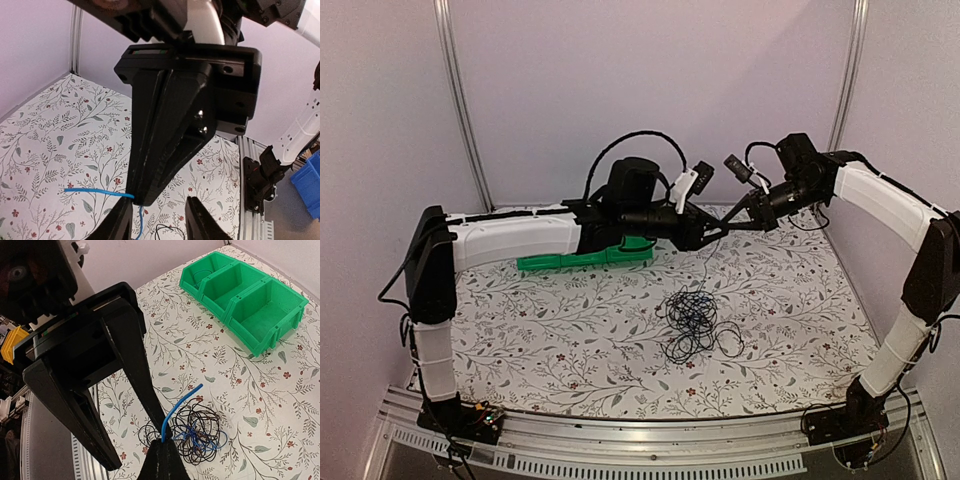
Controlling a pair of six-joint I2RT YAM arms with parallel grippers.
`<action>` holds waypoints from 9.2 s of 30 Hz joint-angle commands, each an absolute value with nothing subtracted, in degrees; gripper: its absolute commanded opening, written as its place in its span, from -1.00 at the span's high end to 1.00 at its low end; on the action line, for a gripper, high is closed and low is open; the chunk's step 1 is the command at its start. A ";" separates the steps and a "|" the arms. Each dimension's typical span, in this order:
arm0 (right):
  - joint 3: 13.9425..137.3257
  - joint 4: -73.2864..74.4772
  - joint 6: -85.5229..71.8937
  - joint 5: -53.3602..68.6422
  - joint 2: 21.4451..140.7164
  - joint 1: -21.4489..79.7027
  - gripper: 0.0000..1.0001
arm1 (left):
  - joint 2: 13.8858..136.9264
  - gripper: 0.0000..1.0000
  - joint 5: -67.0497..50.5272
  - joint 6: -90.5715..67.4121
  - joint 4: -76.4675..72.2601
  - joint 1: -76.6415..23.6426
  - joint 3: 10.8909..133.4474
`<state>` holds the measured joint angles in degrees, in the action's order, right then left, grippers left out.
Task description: Untangle the cables
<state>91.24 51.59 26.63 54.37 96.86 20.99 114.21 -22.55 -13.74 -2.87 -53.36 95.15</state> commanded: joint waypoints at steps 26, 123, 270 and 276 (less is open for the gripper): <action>87.13 38.36 19.61 56.89 91.26 20.76 0.52 | 108.42 1.00 -19.85 -14.76 -6.72 -53.81 85.07; 64.16 -4.43 2.13 36.77 116.54 32.92 -0.21 | 84.80 1.00 7.08 -10.35 11.18 -35.79 118.67; 71.27 33.05 26.96 49.42 101.65 26.39 -0.80 | 102.90 1.00 -12.73 -28.43 20.18 -9.37 94.22; 70.76 32.71 26.89 49.53 101.60 26.41 -0.80 | 103.59 1.00 -1.33 -25.85 25.73 -9.38 94.01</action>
<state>71.48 33.43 27.00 48.69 101.34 26.28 102.32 -10.00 -28.60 21.39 -9.58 94.43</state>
